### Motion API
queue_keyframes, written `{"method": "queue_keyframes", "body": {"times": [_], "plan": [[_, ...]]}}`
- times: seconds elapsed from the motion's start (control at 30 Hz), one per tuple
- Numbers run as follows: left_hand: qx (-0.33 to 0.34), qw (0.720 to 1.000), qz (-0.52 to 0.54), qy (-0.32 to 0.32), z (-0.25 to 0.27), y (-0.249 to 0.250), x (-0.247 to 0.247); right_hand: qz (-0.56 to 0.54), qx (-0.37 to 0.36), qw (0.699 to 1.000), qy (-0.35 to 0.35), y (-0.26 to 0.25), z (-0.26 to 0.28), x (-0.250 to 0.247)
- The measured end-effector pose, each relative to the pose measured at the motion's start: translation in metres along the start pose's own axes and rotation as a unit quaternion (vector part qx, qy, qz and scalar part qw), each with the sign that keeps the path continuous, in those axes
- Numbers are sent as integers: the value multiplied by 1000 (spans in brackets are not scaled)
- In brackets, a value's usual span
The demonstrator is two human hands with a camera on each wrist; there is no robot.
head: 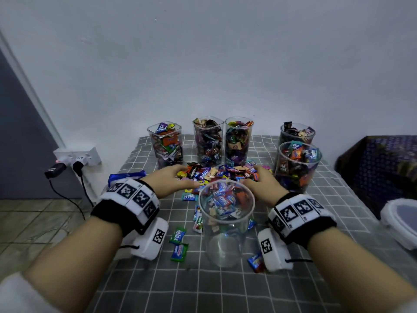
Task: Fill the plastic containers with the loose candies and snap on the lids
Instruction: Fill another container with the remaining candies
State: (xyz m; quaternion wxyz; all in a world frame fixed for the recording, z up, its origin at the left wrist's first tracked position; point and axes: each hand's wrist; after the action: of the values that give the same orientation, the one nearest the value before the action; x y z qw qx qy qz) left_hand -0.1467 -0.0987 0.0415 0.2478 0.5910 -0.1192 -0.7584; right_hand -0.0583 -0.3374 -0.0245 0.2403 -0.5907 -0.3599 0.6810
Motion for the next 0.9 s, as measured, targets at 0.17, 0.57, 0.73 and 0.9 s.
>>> {"method": "queue_keyframes", "body": {"times": [0.17,0.57,0.73,0.9], "plan": [[-23,1000,19,4,-46,4,8,59,44,997,5,-28,-21,1],[-53,996,-75,19,-118,10,32,212,140,967,19,-24,-87,9],[-72,991,-110,31,-134,14,39,189,153,970,-14,-19,-110,19],[-76,982,-172,-1,-139,18,38,176,143,972,-68,-20,-109,12]]}}
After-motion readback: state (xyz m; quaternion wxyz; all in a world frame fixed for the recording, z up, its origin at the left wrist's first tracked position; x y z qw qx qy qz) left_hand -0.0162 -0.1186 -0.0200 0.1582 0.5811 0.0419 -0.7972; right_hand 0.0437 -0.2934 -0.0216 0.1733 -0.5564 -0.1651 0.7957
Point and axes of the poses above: each hand's wrist, its own z-axis away from the middle knuckle, its own x-axis out of the palm, y = z × x, and after that the axes turned 3 degrees about -x, right-handed
